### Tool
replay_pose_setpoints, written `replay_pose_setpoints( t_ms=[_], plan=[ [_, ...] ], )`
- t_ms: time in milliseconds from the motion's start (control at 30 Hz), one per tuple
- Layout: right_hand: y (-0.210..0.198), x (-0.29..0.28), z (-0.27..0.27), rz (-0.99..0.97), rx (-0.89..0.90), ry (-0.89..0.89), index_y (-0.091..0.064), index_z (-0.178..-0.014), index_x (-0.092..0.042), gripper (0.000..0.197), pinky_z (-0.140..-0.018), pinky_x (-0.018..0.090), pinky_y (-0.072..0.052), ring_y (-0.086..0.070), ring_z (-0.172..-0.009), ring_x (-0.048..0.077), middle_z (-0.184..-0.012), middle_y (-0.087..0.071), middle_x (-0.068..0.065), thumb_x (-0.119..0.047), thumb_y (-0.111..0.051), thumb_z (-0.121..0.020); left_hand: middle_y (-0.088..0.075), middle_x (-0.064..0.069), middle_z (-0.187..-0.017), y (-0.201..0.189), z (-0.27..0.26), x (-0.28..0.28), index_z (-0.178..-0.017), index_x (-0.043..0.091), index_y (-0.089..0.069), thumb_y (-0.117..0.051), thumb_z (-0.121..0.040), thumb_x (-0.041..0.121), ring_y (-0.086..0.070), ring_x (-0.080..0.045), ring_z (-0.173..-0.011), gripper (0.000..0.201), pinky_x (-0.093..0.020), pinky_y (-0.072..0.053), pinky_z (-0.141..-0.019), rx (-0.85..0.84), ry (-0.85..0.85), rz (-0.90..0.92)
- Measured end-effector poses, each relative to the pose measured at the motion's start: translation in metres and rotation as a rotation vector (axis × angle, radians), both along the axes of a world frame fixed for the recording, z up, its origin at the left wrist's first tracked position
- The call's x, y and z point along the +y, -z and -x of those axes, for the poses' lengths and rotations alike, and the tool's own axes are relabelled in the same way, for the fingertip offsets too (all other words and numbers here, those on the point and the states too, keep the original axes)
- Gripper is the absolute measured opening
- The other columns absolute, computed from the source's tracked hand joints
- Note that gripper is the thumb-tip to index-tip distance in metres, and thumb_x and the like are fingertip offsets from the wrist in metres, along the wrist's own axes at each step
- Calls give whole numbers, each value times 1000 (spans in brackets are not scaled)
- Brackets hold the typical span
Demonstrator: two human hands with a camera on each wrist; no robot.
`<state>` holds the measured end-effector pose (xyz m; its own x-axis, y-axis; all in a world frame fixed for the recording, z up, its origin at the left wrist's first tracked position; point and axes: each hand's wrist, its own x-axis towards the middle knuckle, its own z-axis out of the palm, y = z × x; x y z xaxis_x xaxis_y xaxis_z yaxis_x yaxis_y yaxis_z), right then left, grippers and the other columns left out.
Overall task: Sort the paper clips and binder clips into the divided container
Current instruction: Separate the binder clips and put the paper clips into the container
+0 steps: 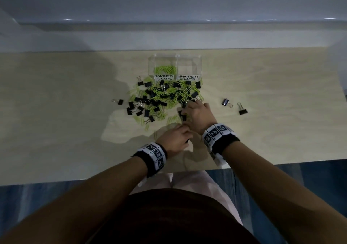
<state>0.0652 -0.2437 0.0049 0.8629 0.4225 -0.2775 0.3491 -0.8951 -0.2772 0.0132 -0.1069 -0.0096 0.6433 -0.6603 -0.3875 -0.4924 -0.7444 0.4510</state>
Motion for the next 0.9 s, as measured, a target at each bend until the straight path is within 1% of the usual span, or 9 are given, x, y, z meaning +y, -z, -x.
replay_pose_setpoints(
  t_ms=[133,267,400,467,567,633,700,800,900],
  plan=[
    [7,-6,-1,-26,7,-11,-60,-116,-22,37,-84,42,-35,-46,-105,27,-110,-57,2,-25,-65,-79,-58,-16,-100,2,2,14,-97,6,-62,-48,-81,25,-56,-34,-91,28,-40,-51,-77,8,-47,151],
    [9,-9,4,-123,-1,25,-63,-111,-18,30,-83,41,-35,-50,-102,27,-107,-60,3,-29,-62,-83,-52,-4,-108,-9,-2,53,-101,13,-58,-61,-83,25,-48,-15,-93,22,-33,-48,-85,26,-336,247],
    [7,-25,5,-422,-46,333,-66,-89,-15,15,-74,35,-45,-55,-85,20,-93,-58,0,-27,-58,-84,-47,3,-101,-17,-17,110,-97,16,-57,-66,-82,23,-50,-12,-86,19,-22,-43,-76,-153,-665,219],
    [4,-43,3,-499,-98,540,-65,-84,-12,11,-68,28,-46,-56,-82,18,-91,-57,0,-20,-58,-85,-49,-2,-100,-17,-24,134,-99,13,-58,-67,-81,23,-50,-17,-87,22,-28,-45,-75,-212,-724,138],
    [5,-76,-1,-387,-159,691,-68,-86,-9,16,-75,39,-51,-57,-86,24,-95,-60,6,-23,-61,-83,-51,-8,-104,-13,-34,138,-104,13,-59,-68,-79,25,-47,-24,-97,29,-42,-46,-85,-251,-652,47],
    [7,-86,-5,-244,-156,675,-69,-91,-12,25,-80,46,-48,-56,-92,30,-99,-60,8,-33,-59,-81,-52,-5,-112,-15,-40,114,-109,16,-58,-65,-83,29,-45,-22,-106,29,-40,-43,-94,-205,-602,86],
    [6,-80,-10,-184,-141,593,-68,-95,-15,24,-86,46,-44,-55,-96,28,-101,-61,5,-33,-58,-82,-53,-1,-118,-18,-45,79,-112,17,-57,-60,-87,29,-46,-18,-112,28,-35,-40,-100,-161,-524,153],
    [1,-51,-18,-183,-157,437,-66,-91,-23,15,-90,44,-40,-54,-93,18,-95,-62,-5,-33,-57,-85,-52,1,-119,-15,-51,31,-115,16,-57,-57,-90,24,-48,-14,-110,27,-26,-41,-96,-85,-449,207],
    [4,-23,-22,-114,-117,341,-67,-95,-26,19,-88,43,-38,-51,-93,17,-96,-62,-8,-38,-62,-81,-53,-3,-120,-7,-54,7,-116,12,-57,-58,-88,15,-49,-20,-110,29,-36,-47,-92,-67,-423,183]
  ],
)
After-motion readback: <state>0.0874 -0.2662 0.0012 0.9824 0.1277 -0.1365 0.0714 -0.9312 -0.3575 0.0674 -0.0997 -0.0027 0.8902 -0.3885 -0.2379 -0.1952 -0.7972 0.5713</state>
